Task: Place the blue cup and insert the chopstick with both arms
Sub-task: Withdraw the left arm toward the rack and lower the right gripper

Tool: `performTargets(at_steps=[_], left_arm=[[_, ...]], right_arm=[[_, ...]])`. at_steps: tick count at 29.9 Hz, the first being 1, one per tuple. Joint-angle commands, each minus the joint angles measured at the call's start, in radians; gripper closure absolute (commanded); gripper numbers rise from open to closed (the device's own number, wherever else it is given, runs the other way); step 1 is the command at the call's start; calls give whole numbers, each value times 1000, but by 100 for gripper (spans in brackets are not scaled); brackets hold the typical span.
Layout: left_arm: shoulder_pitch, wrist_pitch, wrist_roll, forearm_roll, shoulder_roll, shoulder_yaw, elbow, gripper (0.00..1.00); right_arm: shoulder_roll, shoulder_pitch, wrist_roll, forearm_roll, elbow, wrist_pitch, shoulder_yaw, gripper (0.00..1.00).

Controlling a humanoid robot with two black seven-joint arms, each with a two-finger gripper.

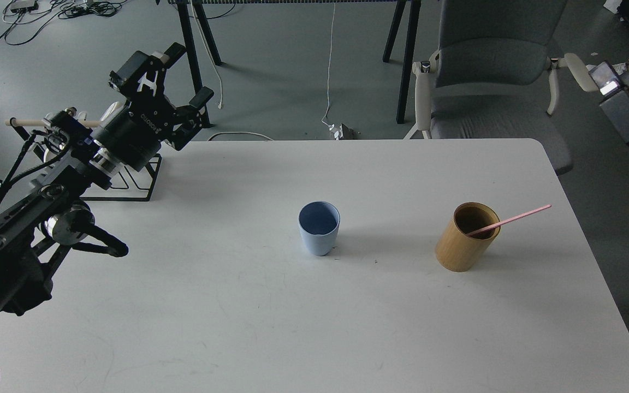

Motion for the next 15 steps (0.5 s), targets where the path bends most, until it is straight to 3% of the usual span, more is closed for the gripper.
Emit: performTargets(at_steps=[1,15], left_arm=[[5,0,0,-1,0,3,0,8],[29,0,0,2,0,4,9,7]], right_arm=[[101,-63,0,-41,-11,0,9,9],[116,-149,0,-118,-68,0,7,9]])
